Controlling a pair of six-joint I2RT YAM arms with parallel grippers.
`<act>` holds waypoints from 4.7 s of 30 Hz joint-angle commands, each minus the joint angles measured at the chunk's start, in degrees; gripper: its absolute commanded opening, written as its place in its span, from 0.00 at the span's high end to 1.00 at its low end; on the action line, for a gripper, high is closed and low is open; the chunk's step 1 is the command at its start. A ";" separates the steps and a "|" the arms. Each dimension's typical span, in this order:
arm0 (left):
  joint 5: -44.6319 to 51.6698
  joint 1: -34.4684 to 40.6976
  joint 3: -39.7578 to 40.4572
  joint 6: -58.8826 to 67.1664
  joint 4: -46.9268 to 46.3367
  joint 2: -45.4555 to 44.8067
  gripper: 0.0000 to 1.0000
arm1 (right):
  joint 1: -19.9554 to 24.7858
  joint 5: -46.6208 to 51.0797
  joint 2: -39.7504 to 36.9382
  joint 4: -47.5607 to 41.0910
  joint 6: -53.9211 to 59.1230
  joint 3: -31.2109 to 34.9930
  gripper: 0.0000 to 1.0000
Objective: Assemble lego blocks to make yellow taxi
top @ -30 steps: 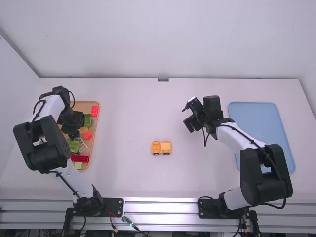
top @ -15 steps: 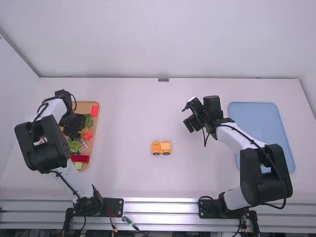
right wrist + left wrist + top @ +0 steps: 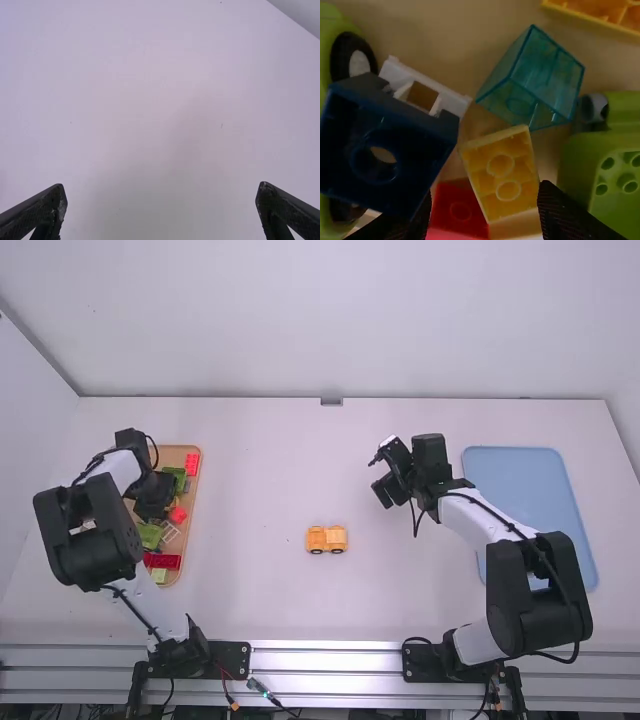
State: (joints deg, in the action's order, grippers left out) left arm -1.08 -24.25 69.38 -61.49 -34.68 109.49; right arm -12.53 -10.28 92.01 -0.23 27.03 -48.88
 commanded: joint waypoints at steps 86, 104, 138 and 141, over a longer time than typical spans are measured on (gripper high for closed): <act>2.97 -0.22 -2.43 13.03 1.60 0.66 0.64 | -0.26 0.07 -0.94 -0.20 -0.26 -0.28 0.01; 0.00 -0.11 -2.08 13.14 0.87 0.66 0.50 | -0.26 -0.15 -0.94 -0.44 -0.28 -0.28 0.01; 0.59 -0.07 -5.73 12.90 6.64 1.01 0.66 | -0.26 -0.15 -0.94 -0.42 -1.33 -0.28 0.01; 0.61 -0.07 -5.66 12.92 6.82 1.03 0.66 | -0.26 -0.13 -0.94 -0.42 -1.29 -0.28 0.01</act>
State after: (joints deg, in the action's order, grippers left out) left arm -0.64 -24.25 64.31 -48.40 -27.68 109.45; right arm -12.53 -10.15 92.03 -0.60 26.09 -48.88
